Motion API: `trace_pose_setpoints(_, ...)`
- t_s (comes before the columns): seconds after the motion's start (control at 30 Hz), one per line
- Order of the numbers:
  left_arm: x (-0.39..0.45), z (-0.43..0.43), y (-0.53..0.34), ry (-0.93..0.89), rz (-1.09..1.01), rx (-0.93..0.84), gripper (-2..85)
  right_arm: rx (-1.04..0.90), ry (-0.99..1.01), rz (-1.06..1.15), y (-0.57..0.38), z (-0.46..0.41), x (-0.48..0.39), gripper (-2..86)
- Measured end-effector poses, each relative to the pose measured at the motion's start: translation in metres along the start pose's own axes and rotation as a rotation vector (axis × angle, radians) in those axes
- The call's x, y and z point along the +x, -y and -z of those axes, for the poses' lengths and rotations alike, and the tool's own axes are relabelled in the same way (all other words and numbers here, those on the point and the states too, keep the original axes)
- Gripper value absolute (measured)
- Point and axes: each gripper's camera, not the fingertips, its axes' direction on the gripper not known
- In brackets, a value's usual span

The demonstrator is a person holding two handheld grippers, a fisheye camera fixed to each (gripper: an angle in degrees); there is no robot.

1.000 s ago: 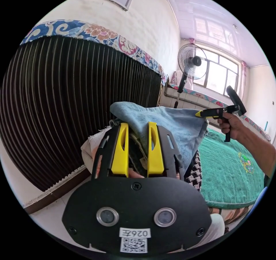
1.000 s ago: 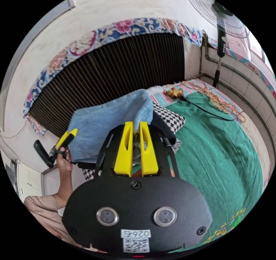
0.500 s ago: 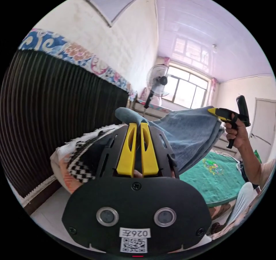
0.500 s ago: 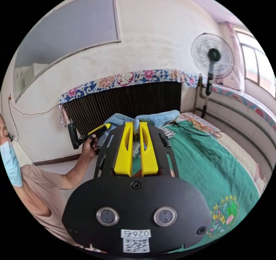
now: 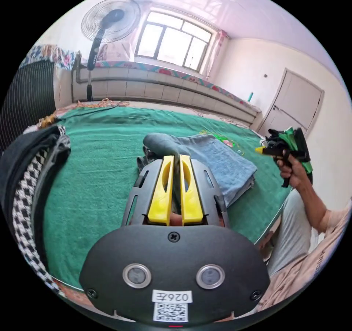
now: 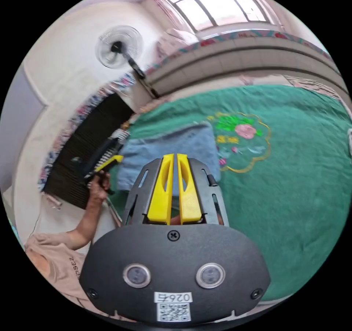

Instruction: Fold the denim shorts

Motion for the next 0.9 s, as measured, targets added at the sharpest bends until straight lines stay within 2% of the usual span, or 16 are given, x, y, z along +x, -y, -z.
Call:
trace_pose_setpoints(0.03,-0.007,0.013,-0.003,0.062,0.045,0.033,1.0,0.064,0.067,0.035,0.016,0.008,-0.018,-0.9)
trace_pose_setpoints(0.1,-0.025,0.037,-0.015,0.142,0.189,0.135,0.3,0.095,0.036,0.087,0.036,0.007,-0.054,-1.0)
trace_pose_setpoints(0.2,-0.061,0.057,-0.026,0.017,0.352,0.207,2.2,0.010,0.057,0.184,0.056,-0.019,-0.114,-1.0)
trace_pose_setpoints(0.3,-0.071,0.039,-0.016,-0.119,0.384,0.123,8.6,-0.080,0.062,0.222,0.053,-0.050,-0.163,-0.9)
trace_pose_setpoints(0.4,-0.046,0.007,-0.001,-0.215,0.327,0.009,10.8,-0.118,0.059,0.227,0.044,-0.071,-0.205,0.4)
trace_pose_setpoints(0.47,-0.018,-0.012,0.008,-0.182,0.233,-0.075,10.9,-0.120,0.052,0.229,0.034,-0.085,-0.239,1.7)
trace_pose_setpoints(0.53,0.019,-0.029,0.015,-0.011,0.107,-0.150,11.6,-0.127,0.029,0.241,0.023,-0.098,-0.264,2.3)
trace_pose_setpoints(0.63,0.044,-0.044,0.013,0.174,0.024,-0.202,11.2,-0.159,0.008,0.272,-0.001,-0.122,-0.311,2.8)
trace_pose_setpoints(0.77,0.040,-0.054,0.002,0.179,0.088,-0.218,12.0,-0.202,-0.019,0.321,-0.046,-0.159,-0.379,2.8)
trace_pose_setpoints(0.9,0.025,-0.048,-0.016,0.122,0.176,-0.154,11.9,-0.226,-0.042,0.377,-0.093,-0.187,-0.442,2.6)
